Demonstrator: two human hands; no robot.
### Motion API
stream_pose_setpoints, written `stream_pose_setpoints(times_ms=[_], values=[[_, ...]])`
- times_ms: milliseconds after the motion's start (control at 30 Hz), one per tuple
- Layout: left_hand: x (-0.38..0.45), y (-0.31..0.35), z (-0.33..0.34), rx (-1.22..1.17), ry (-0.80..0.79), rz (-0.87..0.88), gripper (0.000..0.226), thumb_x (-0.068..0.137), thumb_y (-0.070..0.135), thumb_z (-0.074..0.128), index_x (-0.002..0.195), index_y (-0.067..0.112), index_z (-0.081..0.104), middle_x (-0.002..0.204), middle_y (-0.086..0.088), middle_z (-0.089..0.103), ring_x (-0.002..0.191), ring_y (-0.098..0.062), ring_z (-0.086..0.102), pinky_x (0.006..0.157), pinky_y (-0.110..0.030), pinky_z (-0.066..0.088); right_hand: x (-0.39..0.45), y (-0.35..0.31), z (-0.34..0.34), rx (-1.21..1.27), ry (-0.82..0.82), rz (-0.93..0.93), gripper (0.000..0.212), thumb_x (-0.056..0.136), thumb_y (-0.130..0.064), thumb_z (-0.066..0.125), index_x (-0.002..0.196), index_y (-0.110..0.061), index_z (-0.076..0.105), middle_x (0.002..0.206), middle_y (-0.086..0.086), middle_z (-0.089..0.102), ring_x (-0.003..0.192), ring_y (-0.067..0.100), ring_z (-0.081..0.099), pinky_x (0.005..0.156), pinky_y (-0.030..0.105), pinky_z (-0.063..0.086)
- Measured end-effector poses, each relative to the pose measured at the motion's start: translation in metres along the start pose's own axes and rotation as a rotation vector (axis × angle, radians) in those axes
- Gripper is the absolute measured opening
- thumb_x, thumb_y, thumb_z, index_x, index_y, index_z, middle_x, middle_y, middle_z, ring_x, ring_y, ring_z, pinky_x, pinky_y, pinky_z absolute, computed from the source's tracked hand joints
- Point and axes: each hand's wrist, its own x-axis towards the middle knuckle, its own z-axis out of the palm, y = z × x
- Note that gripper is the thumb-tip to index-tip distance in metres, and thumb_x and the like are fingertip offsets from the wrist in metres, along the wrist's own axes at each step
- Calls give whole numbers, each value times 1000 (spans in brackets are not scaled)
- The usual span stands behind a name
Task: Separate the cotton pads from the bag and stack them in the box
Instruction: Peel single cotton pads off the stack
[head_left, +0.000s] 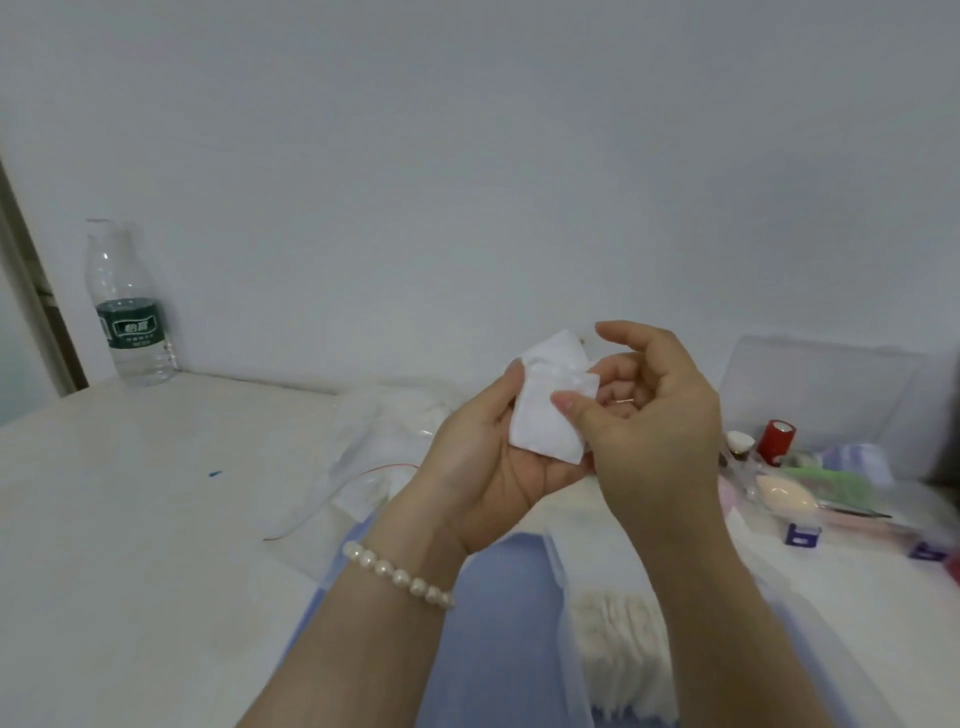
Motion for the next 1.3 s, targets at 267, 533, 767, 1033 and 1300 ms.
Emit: stream_pose_setpoints(times_ms=[267,533,767,1033,1300], values=[[-1,-1,4,-25,57,20,51,100,34,29,124,-6,49,117,-26,62,95,-32,66,84,-45,52,-1,0,2,-99,67,24,50,64,-6,80,92,-30,46,72,-12,52,62,-4,50,58,7,43],[-1,-2,5,12,78,23,51,99,33,28,131,-3,45,126,-26,57,107,-34,61,93,-45,47,1,-3,-1,-59,30,95,50,64,-7,81,86,-36,47,68,-5,57,60,4,54,66,35,54],[3,-1,-1,58,139,31,50,99,32,30,132,-2,47,121,-27,60,110,-34,62,89,-44,50,2,1,-2,-16,36,158,31,66,-10,81,79,-28,58,71,-1,64,61,13,61,63,32,55],[3,1,-5,22,241,49,46,100,34,35,121,-3,53,117,-26,63,110,-37,61,84,-47,52,4,5,-6,-52,3,191,20,67,-8,81,65,-21,66,63,0,68,62,18,67,63,31,56],[3,0,-3,-13,234,42,43,100,29,37,124,-4,51,117,-27,63,105,-39,63,73,-45,57,6,7,-8,-74,-27,129,19,74,-8,74,63,-19,65,63,-2,66,62,26,64,66,42,56]])
